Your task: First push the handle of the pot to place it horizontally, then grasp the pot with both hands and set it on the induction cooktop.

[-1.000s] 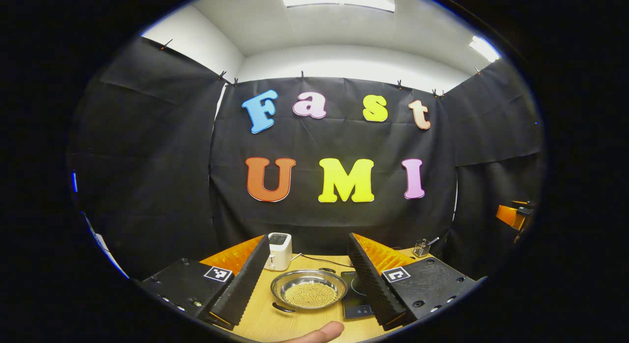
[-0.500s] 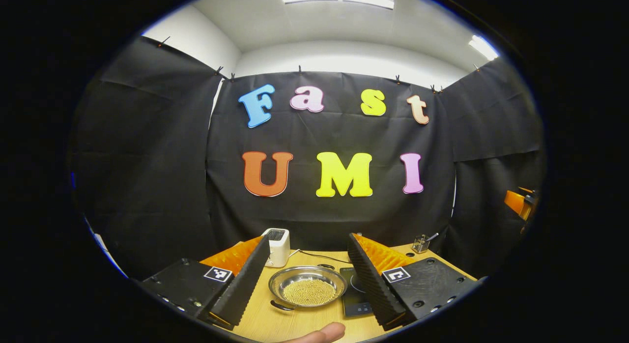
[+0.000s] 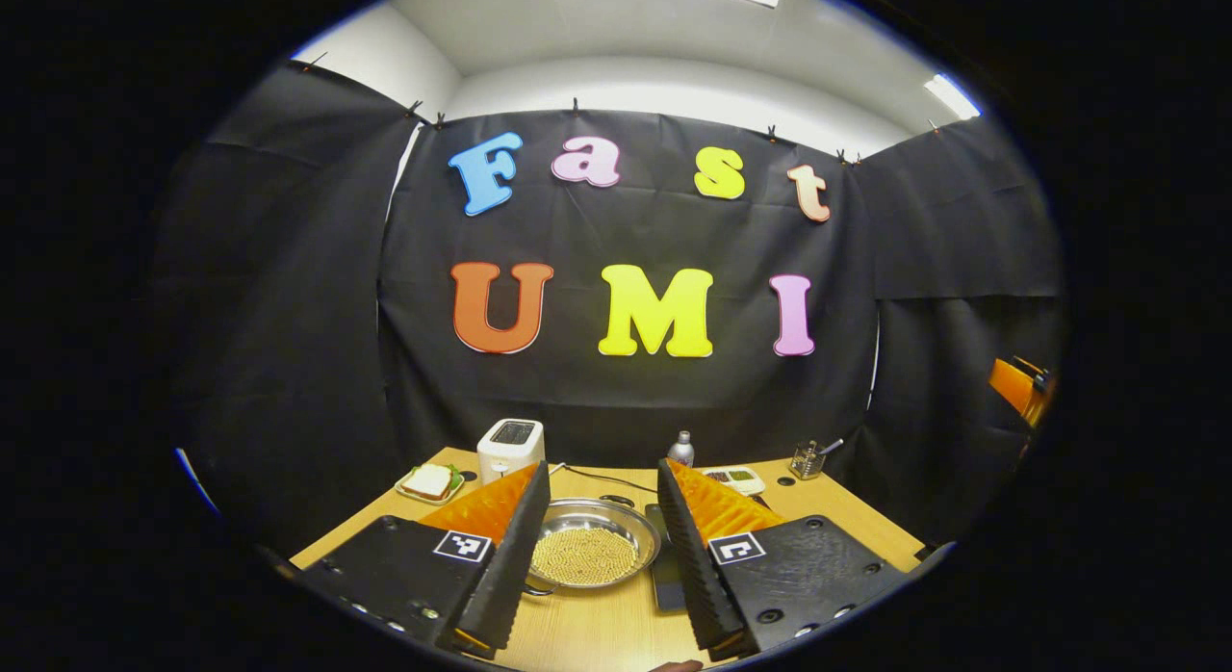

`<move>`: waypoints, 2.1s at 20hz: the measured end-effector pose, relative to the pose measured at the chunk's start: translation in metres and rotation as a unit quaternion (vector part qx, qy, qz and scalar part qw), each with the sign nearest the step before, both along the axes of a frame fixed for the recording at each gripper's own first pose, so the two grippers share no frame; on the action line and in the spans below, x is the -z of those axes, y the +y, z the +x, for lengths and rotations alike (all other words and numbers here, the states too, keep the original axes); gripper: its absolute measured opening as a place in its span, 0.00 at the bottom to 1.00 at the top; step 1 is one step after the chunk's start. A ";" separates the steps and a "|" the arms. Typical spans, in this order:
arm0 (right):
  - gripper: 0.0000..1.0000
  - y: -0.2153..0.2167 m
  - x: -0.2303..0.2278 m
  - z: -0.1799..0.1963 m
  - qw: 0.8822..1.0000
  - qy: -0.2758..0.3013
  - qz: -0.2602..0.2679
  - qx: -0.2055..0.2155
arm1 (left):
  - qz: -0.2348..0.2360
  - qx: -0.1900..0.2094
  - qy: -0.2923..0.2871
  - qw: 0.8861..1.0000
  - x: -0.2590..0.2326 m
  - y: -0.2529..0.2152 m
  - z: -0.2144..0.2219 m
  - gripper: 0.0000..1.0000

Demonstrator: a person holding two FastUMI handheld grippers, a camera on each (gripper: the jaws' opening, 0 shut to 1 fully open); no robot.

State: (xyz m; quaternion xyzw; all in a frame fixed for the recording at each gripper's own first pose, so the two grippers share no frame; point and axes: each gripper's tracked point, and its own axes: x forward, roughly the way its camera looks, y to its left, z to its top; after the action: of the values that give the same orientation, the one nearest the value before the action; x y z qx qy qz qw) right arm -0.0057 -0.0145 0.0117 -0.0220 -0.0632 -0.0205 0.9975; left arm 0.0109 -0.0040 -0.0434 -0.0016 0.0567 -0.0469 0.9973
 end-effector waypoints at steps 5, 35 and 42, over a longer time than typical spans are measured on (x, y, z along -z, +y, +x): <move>0.96 -0.008 0.007 0.007 1.000 -0.008 0.001 0.008 | 0.007 0.016 0.042 0.999 0.031 -0.002 0.010 0.10; 0.97 -0.007 0.045 0.036 1.000 0.017 0.005 -0.020 | 0.031 -0.018 0.381 0.924 0.305 0.040 0.056 0.00; 1.00 0.003 0.040 0.028 0.999 0.006 0.000 -0.035 | 0.048 -0.046 0.390 0.918 0.313 0.063 0.059 0.00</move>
State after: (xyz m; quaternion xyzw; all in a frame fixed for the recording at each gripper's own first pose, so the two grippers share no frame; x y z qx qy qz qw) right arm 0.0226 -0.0110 -0.0282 -0.0196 -0.0580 0.0144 0.9980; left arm 0.0694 0.0589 -0.3566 0.0253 0.4435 0.0060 0.8959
